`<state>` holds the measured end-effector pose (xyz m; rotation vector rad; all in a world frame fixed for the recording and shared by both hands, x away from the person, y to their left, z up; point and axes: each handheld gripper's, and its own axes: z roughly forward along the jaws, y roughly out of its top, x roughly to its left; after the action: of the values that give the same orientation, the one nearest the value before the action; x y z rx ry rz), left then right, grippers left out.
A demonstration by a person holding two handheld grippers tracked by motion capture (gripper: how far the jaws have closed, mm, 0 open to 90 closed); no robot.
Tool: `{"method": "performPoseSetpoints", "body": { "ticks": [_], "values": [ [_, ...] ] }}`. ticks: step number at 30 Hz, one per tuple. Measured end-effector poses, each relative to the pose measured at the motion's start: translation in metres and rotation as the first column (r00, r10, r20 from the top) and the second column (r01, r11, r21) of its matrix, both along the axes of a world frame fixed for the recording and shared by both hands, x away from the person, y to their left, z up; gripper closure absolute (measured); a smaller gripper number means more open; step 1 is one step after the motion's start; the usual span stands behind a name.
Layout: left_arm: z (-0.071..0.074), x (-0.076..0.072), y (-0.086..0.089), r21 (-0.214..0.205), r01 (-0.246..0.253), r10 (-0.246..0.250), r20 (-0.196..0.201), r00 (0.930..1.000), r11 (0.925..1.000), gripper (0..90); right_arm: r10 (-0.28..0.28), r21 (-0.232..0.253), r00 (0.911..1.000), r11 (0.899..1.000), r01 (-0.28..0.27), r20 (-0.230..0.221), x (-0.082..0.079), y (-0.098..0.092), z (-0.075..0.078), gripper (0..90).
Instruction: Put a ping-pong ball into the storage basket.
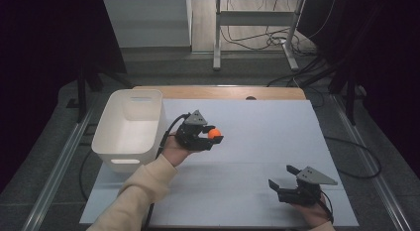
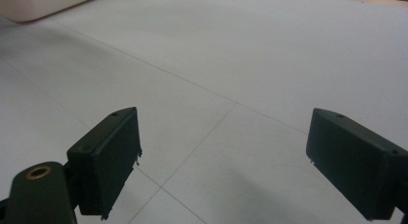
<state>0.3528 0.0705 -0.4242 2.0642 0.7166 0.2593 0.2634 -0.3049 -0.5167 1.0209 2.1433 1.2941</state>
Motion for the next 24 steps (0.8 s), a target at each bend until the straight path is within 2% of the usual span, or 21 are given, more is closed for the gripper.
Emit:
{"method": "performPoseSetpoints", "body": {
  "ticks": [9, 13, 24],
  "values": [
    [0.010, -0.003, 0.012, -0.019, -0.012, 0.012, 0.014, 0.9998, 0.9997, 50.4, -0.002, -0.001, 1.0000, 1.000, 0.002, 0.001, 0.000, 0.000, 0.000, 12.1],
    [0.014, -0.003, 0.015, -0.032, -0.017, 0.018, 0.006, 0.9998, 0.9993, 50.4, -0.004, 0.000, 1.0000, 1.000, 0.004, 0.000, 0.000, 0.000, 0.000, 12.1],
    [0.026, -0.001, 0.026, -0.026, -0.051, 0.052, 0.028, 0.9983, 0.9984, 50.4, -0.005, -0.001, 1.0000, 1.000, 0.005, -0.001, 0.000, 0.000, 0.000, 12.1]
  ]
}}
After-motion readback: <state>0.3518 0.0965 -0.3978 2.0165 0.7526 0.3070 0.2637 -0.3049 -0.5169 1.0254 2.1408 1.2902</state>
